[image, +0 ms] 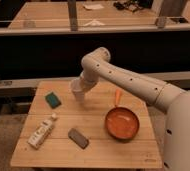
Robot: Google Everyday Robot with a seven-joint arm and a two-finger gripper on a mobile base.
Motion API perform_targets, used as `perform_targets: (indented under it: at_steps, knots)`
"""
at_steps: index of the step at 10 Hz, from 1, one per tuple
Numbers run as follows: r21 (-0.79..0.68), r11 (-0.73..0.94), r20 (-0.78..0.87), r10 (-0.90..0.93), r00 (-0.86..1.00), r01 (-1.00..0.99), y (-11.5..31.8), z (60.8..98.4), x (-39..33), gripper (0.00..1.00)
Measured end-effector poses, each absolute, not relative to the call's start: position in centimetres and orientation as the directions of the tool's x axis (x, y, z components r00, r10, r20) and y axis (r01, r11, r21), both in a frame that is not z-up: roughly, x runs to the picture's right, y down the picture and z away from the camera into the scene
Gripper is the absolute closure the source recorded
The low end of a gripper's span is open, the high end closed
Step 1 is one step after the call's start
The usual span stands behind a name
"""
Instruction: Pick up the ceramic cup
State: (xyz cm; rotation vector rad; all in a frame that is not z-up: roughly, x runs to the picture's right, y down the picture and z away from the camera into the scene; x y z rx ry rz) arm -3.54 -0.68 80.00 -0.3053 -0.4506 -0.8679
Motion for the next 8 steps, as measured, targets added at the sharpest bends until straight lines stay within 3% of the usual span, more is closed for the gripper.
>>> perform_targets:
  at_steps: [8]
  knots:
    - [-0.055, 0.6, 0.508, -0.672, 0.54, 0.798, -0.69, 79.35, -3.4, 0.96]
